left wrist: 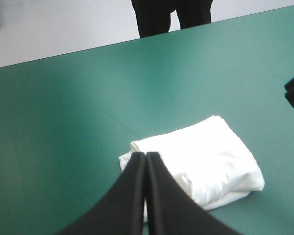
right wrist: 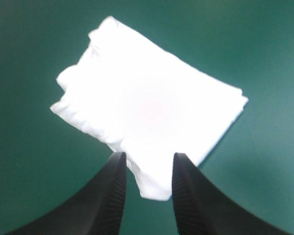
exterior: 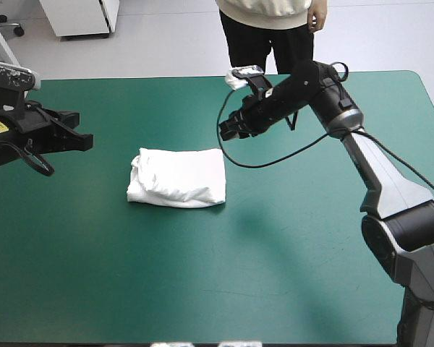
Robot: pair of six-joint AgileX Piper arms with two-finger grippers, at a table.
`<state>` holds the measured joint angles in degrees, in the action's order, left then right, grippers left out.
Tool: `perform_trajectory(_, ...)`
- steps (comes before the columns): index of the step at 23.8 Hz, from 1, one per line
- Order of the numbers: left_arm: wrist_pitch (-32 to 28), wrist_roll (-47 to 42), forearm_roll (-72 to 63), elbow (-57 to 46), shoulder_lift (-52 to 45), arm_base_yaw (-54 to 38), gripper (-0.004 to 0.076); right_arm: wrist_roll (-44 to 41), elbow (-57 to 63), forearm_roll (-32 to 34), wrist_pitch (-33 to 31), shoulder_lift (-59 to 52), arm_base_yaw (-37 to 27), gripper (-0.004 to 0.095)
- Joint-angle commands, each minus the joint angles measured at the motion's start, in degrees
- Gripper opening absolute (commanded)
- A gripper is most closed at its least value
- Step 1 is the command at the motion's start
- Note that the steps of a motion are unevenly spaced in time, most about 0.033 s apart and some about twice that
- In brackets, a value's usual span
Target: Fold the cloth
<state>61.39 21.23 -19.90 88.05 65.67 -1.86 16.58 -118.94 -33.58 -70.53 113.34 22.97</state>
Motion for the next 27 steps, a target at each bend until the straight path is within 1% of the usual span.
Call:
perform_trajectory(1,-3.88,-1.36,-1.76,1.56,-1.24,0.06,-0.0009,5.33,10.81,-10.81,7.46,-6.59,-3.60,0.0293)
perform_trajectory(3,-3.76,-1.36,-1.76,1.56,-1.24,0.06,-0.0009,8.66,16.44,-14.92,12.03,-7.01,-4.10,0.0294)
perform_trajectory(5,-3.63,-1.36,-1.76,1.56,-1.24,0.06,-0.0009,11.33,20.03,-17.37,16.06,-7.01,-3.93,0.0304)
perform_trajectory(8,-3.53,-1.58,-1.76,1.56,-1.24,0.06,-0.0009,13.85,24.01,-19.87,19.45,-5.76,-3.47,0.0394)
perform_trajectory(12,-3.53,-1.58,-1.92,1.56,-1.24,0.06,-0.0009,14.02,25.45,-22.13,19.44,-1.94,-3.47,0.0521)
perform_trajectory(15,-3.53,-1.58,-1.92,1.56,-1.24,0.06,-0.0009,14.02,25.45,-25.04,19.12,2.26,-3.47,0.0527)
perform_trajectory(20,-3.87,-1.17,-1.81,1.56,-1.24,0.06,-0.0009,14.57,25.45,-25.96,18.42,6.56,-1.57,0.0516)
perform_trajectory(22,-3.87,-1.07,-1.81,1.56,-1.24,0.06,-0.0009,14.71,25.45,-25.79,18.79,6.81,-0.77,0.0382)
perform_trajectory(23,-3.87,-1.07,-1.81,1.56,-1.24,0.06,-0.0009,14.71,25.10,-25.49,18.79,6.67,-0.69,0.0175)
perform_trajectory(24,-3.87,-1.07,-1.91,1.56,-1.24,0.06,-0.0009,15.15,24.88,-25.37,18.95,5.93,-1.20,-0.0012)
perform_trajectory(25,-3.87,-1.07,-1.91,1.56,-1.24,0.06,-0.0009,14.93,24.88,-25.08,19.21,5.27,-1.47,0.0005)
perform_trajectory(27,-3.90,-1.07,-3.22,1.56,-1.24,0.06,-0.0009,13.29,24.88,-22.13,20.60,2.42,-3.24,0.0004)
